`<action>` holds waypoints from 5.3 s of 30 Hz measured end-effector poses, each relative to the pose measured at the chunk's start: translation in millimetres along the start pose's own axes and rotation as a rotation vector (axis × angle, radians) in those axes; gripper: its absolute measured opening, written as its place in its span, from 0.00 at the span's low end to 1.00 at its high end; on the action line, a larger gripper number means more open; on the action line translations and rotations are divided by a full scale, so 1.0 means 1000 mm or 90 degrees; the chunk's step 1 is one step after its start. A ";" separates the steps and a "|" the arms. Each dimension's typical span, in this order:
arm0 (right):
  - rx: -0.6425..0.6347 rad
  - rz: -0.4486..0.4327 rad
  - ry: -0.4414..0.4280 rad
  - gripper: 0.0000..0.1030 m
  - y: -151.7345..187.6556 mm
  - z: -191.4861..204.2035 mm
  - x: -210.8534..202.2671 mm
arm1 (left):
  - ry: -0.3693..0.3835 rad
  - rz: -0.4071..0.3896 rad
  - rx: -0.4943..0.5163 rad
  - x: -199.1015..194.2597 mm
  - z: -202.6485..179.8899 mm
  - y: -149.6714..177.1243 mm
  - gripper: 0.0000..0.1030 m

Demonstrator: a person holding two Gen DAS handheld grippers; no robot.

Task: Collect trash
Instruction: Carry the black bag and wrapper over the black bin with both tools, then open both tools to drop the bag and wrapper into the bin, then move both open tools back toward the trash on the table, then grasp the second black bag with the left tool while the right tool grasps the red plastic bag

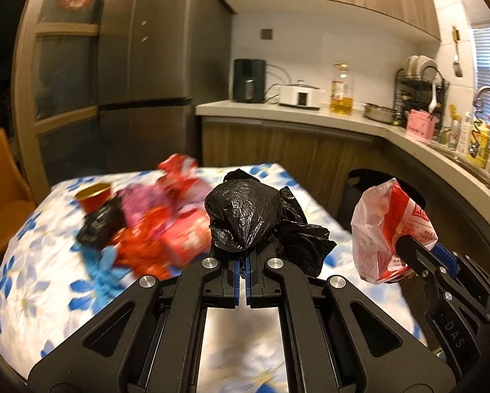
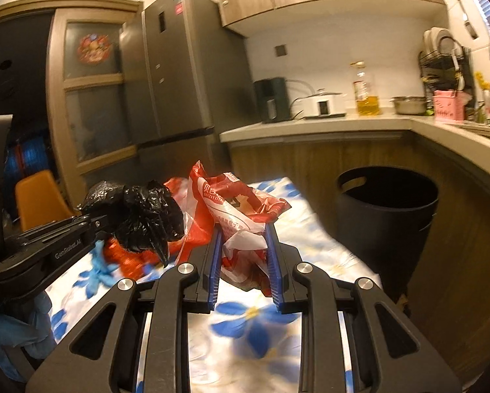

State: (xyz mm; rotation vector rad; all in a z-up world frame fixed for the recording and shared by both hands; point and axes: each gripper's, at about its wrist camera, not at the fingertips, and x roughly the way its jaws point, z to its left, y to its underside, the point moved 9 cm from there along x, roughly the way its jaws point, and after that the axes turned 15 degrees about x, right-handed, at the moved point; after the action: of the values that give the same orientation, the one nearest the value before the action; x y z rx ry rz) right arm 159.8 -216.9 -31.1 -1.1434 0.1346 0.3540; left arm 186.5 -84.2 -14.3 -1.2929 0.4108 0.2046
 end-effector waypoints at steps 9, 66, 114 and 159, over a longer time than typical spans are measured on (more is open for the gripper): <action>0.017 -0.084 0.089 0.25 -0.063 -0.066 0.000 | 0.073 -0.051 0.030 0.033 -0.068 -0.056 0.01; 0.095 -0.144 0.223 0.51 -0.139 -0.217 0.087 | 0.226 -0.063 0.010 0.211 -0.193 -0.106 0.63; 0.019 -0.084 0.065 0.73 -0.011 -0.009 0.035 | -0.139 -0.014 -0.098 0.016 0.077 0.057 0.91; -0.141 0.140 -0.134 0.06 0.127 0.168 0.137 | -0.172 0.064 -0.177 0.057 0.214 0.108 0.76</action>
State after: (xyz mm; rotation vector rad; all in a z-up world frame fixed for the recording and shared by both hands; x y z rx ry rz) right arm 231.9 10.5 -110.1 -1.3042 0.0360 0.6959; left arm 236.5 145.8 -87.4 -1.4943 0.2212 0.5301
